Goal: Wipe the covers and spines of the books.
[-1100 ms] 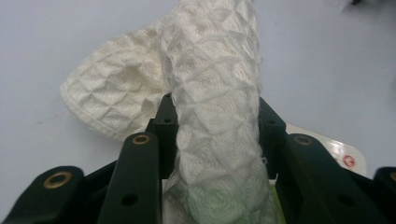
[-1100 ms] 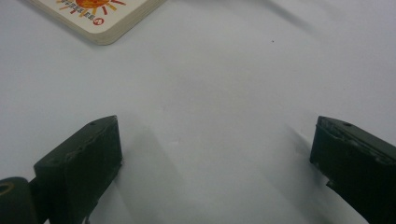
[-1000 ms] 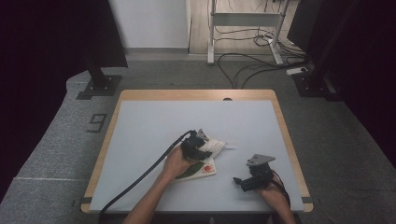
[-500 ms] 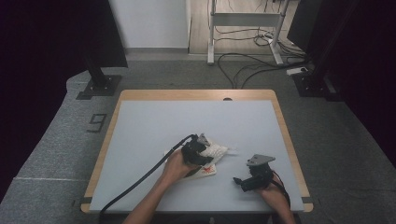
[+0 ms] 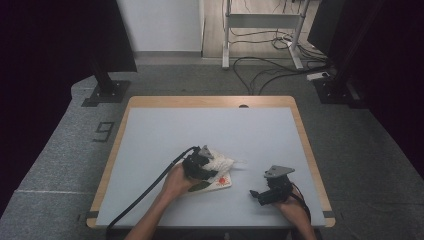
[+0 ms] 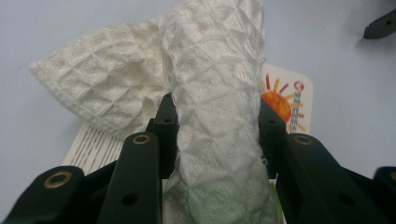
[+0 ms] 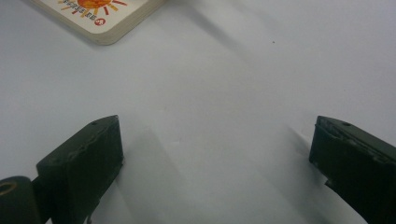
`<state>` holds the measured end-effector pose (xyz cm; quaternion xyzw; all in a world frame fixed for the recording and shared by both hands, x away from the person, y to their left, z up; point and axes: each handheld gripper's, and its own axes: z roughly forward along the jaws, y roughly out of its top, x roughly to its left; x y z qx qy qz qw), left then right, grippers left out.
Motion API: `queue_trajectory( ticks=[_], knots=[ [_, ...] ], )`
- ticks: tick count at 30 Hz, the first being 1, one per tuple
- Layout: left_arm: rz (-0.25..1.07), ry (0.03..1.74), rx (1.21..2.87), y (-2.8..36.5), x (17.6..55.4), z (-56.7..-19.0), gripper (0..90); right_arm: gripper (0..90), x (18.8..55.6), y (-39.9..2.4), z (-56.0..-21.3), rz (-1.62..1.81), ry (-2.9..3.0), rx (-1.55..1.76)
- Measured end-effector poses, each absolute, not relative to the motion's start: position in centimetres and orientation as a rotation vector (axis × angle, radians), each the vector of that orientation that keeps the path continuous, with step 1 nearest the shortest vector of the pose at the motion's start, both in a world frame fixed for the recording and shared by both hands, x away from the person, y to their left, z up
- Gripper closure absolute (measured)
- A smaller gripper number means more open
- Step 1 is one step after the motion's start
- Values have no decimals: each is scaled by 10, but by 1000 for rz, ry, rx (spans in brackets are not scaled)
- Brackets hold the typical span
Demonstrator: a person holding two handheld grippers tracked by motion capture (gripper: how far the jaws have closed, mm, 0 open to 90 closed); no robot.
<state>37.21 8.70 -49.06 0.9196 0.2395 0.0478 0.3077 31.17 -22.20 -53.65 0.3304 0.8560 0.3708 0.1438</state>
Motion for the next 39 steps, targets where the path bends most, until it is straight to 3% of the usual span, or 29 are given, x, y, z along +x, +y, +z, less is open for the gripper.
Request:
queue_trajectory(
  ticks=[26,39],
  knots=[
    [161,772,2407,175,344,-485,621,25,312,-222,-537,1070,2468,953],
    [166,772,2398,178,325,-486,625,25,312,-222,-537,1070,2468,953]
  ],
)
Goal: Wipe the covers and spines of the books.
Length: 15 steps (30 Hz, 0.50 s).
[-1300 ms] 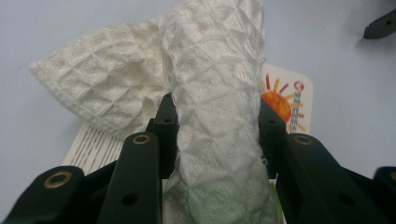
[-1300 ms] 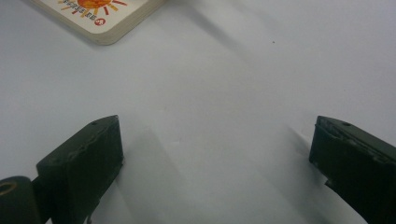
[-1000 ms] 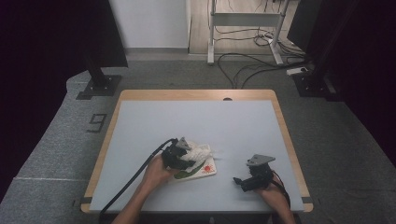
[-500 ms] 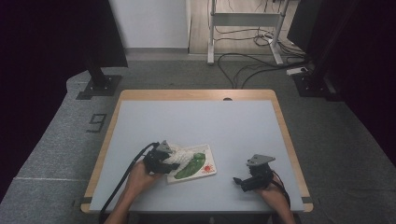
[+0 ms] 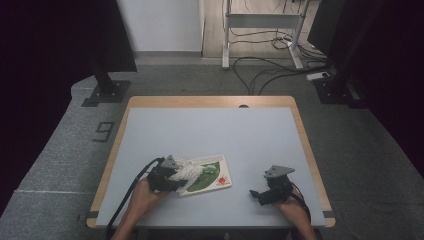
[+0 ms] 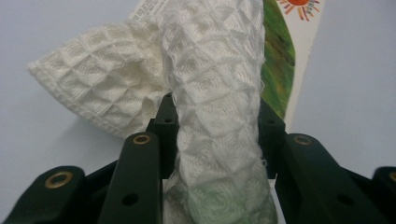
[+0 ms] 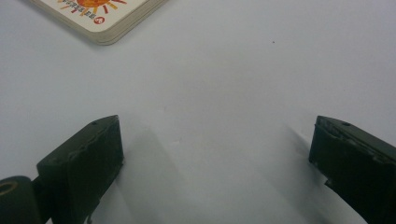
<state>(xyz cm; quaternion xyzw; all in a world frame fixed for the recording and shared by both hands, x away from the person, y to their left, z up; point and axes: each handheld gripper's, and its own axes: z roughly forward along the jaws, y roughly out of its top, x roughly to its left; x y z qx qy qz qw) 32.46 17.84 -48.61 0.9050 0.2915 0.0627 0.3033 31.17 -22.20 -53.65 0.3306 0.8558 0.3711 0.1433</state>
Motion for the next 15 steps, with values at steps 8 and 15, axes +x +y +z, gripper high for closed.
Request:
queue_trajectory(
  ticks=[8,15],
  knots=[
    [175,764,2377,182,307,-489,625,25,312,-222,-537,1070,2468,953],
    [186,751,2382,175,308,-489,623,25,312,-222,-537,1071,2467,959]
  ],
)
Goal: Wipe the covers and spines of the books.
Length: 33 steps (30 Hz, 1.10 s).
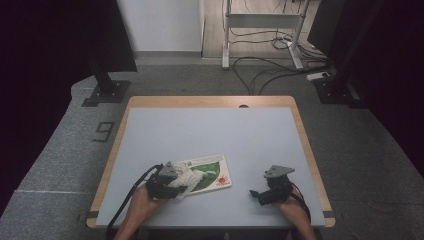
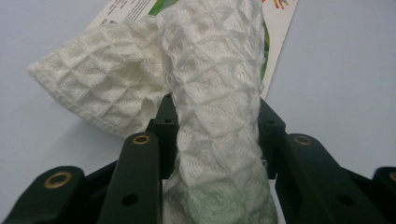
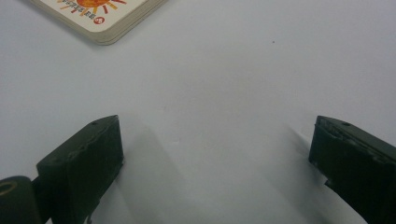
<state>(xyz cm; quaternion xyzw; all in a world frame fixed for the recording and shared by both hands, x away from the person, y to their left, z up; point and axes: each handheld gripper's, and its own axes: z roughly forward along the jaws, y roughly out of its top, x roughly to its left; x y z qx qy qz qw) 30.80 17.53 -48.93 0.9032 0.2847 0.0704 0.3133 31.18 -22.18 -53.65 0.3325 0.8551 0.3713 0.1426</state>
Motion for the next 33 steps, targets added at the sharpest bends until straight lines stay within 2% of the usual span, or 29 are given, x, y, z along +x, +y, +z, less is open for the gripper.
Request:
queue_trajectory(
  ticks=[33],
  knots=[
    [143,588,2439,68,341,-493,622,25,312,-222,-537,1071,2467,959]
  ],
)
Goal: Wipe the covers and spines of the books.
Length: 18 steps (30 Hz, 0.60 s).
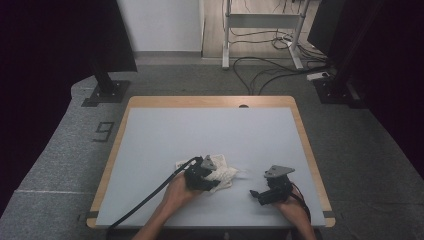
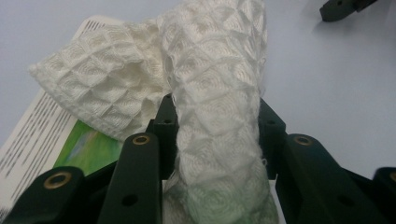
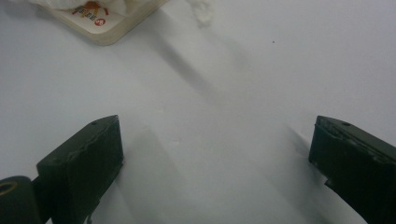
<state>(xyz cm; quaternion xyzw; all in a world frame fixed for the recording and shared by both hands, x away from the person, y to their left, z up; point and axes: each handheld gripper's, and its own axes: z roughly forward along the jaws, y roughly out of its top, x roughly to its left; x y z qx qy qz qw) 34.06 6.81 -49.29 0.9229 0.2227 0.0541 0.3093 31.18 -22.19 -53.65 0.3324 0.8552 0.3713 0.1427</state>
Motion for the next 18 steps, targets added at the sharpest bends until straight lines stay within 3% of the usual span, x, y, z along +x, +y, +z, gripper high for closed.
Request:
queue_trajectory(
  ticks=[18],
  knots=[
    [145,535,2466,30,350,-494,622,25,312,-222,-536,1070,2468,959]
  ],
)
